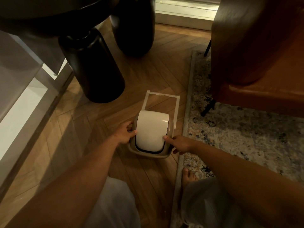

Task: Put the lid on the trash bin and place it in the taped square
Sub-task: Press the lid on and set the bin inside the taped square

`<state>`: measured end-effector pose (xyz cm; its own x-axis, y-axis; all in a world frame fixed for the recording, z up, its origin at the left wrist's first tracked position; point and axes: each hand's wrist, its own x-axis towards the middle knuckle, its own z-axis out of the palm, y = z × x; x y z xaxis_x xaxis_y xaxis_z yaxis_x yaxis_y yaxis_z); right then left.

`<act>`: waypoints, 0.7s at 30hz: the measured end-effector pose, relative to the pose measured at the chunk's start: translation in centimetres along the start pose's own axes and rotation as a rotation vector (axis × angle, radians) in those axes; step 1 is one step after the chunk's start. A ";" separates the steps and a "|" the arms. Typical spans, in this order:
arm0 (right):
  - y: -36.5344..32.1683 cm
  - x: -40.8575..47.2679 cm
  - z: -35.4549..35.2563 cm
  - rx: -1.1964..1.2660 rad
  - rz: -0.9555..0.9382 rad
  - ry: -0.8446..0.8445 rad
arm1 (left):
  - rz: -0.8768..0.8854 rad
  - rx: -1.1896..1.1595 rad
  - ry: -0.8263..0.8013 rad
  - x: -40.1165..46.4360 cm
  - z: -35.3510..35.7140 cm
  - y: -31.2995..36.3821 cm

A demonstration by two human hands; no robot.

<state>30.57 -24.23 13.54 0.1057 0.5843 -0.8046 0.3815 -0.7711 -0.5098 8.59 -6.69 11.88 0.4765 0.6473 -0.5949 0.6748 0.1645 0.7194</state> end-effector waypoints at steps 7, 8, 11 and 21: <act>0.1 0.0 0.1 -0.020 -0.014 -0.004 | 0.002 0.026 -0.024 0.5 -0.2 -0.2; 0.1 0.1 0.1 -0.017 -0.013 -0.009 | -0.007 0.028 -0.033 0.5 -0.3 -0.2; 0.2 0.2 -0.1 0.009 -0.002 -0.025 | -0.014 0.048 -0.061 0.6 -0.5 -0.1; 0.1 0.9 -1.0 0.001 -0.197 0.084 | 0.002 0.077 -0.003 0.1 -0.6 -0.8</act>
<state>31.59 -23.56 13.07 0.1057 0.7426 -0.6613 0.4014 -0.6403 -0.6549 7.81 -6.30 11.45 0.4794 0.6455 -0.5946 0.7150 0.1056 0.6911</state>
